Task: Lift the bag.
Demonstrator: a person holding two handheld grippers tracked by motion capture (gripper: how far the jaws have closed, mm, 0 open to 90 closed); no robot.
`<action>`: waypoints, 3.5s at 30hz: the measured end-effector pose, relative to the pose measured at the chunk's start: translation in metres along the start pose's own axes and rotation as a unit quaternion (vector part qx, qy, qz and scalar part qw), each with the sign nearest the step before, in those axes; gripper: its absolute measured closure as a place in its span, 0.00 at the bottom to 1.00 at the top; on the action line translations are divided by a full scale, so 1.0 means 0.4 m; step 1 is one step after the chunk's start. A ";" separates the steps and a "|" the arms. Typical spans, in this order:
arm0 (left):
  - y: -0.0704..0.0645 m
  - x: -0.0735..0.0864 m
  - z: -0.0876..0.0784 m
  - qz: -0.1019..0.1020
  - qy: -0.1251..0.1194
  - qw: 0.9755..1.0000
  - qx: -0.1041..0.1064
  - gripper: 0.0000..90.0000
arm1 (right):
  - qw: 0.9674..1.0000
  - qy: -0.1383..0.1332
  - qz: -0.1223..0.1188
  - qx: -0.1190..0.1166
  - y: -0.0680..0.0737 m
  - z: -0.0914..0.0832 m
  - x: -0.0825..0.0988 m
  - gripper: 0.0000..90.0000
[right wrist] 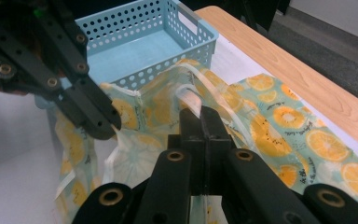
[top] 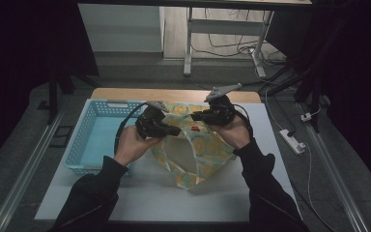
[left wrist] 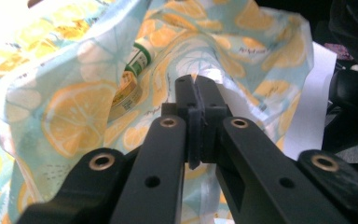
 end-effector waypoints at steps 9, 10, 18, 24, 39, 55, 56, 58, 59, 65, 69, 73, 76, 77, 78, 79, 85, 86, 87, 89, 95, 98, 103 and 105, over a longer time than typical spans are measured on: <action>0.023 -0.061 -0.048 0.004 -0.013 1.000 -0.008 1.00 | 1.000 -0.007 -0.002 -0.005 0.006 -0.023 -0.038 1.00; 0.024 -0.068 -0.052 0.005 -0.015 1.000 -0.009 1.00 | 1.000 -0.009 -0.001 -0.006 0.007 -0.026 -0.043 1.00; 0.042 -0.112 -0.095 0.005 -0.028 1.000 -0.012 1.00 | 1.000 -0.015 -0.009 -0.003 0.015 -0.053 -0.074 1.00; 0.062 -0.143 -0.124 -0.001 -0.044 0.999 -0.008 1.00 | 1.000 -0.025 -0.006 -0.007 0.011 -0.072 -0.100 1.00; 0.075 -0.243 -0.189 0.006 -0.072 0.997 -0.032 1.00 | 0.999 -0.038 -0.025 0.021 0.008 -0.121 -0.197 1.00; 0.080 -0.338 -0.269 0.007 -0.120 0.992 -0.046 1.00 | 0.996 -0.059 -0.048 0.054 0.015 -0.186 -0.299 1.00; 0.078 -0.345 -0.273 0.009 -0.121 0.991 -0.049 1.00 | 0.995 -0.058 -0.049 0.058 0.013 -0.190 -0.304 1.00; 0.076 -0.356 -0.279 0.011 -0.122 0.991 -0.052 1.00 | 0.995 -0.057 -0.051 0.065 0.010 -0.194 -0.312 1.00; 0.075 -0.362 -0.282 0.012 -0.123 0.991 -0.053 1.00 | 0.995 -0.057 -0.050 0.067 0.009 -0.197 -0.316 1.00; 0.072 -0.381 -0.292 0.012 -0.133 0.989 -0.055 1.00 | 0.994 -0.064 -0.052 0.076 0.007 -0.214 -0.333 1.00; 0.072 -0.380 -0.287 0.017 -0.133 0.989 -0.060 1.00 | 0.993 -0.066 -0.053 0.078 0.007 -0.221 -0.337 1.00; 0.076 -0.374 -0.272 0.019 -0.129 0.989 -0.065 1.00 | 0.993 -0.062 -0.052 0.081 -0.002 -0.214 -0.327 1.00; 0.078 -0.376 -0.268 0.019 -0.131 0.989 -0.065 1.00 | 0.994 -0.062 -0.047 0.081 -0.009 -0.213 -0.322 1.00; 0.077 -0.377 -0.267 0.021 -0.131 0.989 -0.066 1.00 | 0.994 -0.063 -0.047 0.081 -0.009 -0.215 -0.323 1.00; 0.077 -0.377 -0.265 0.022 -0.131 0.989 -0.067 1.00 | 0.993 -0.063 -0.048 0.082 -0.008 -0.216 -0.323 1.00; 0.076 -0.377 -0.264 0.022 -0.132 0.989 -0.066 1.00 | 0.993 -0.062 -0.049 0.083 -0.008 -0.217 -0.323 1.00; 0.073 -0.374 -0.252 0.026 -0.128 0.989 -0.062 1.00 | 0.994 -0.059 -0.046 0.083 -0.011 -0.211 -0.312 1.00; 0.072 -0.373 -0.249 0.028 -0.127 0.990 -0.063 1.00 | 0.994 -0.057 -0.046 0.083 -0.013 -0.209 -0.308 1.00; 0.072 -0.372 -0.245 0.029 -0.126 0.990 -0.063 1.00 | 0.994 -0.056 -0.045 0.083 -0.015 -0.207 -0.304 1.00; 0.073 -0.370 -0.238 0.031 -0.123 0.990 -0.063 1.00 | 0.994 -0.053 -0.041 0.082 -0.020 -0.203 -0.296 1.00; 0.079 -0.354 -0.208 0.036 -0.112 0.991 -0.059 0.99 | 0.995 -0.046 -0.037 0.078 -0.030 -0.185 -0.272 1.00; 0.084 -0.342 -0.192 0.036 -0.106 0.992 -0.057 0.99 | 0.996 -0.043 -0.034 0.074 -0.036 -0.173 -0.258 1.00; 0.097 -0.317 -0.162 0.032 -0.091 0.994 -0.055 0.99 | 0.996 -0.032 -0.032 0.072 -0.044 -0.151 -0.234 1.00; 0.102 -0.306 -0.150 0.030 -0.085 0.995 -0.053 0.98 | 0.997 -0.029 -0.031 0.072 -0.047 -0.141 -0.224 1.00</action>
Point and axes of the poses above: each handheld gripper's, and its own axes: z roughly forward along the jaws, x roughly out of its underside, y roughly to its left, the point moved 7 cm from there along z, roughly forward along the jaws, and after that the axes turned 4 degrees about z, right-handed, at the moved point
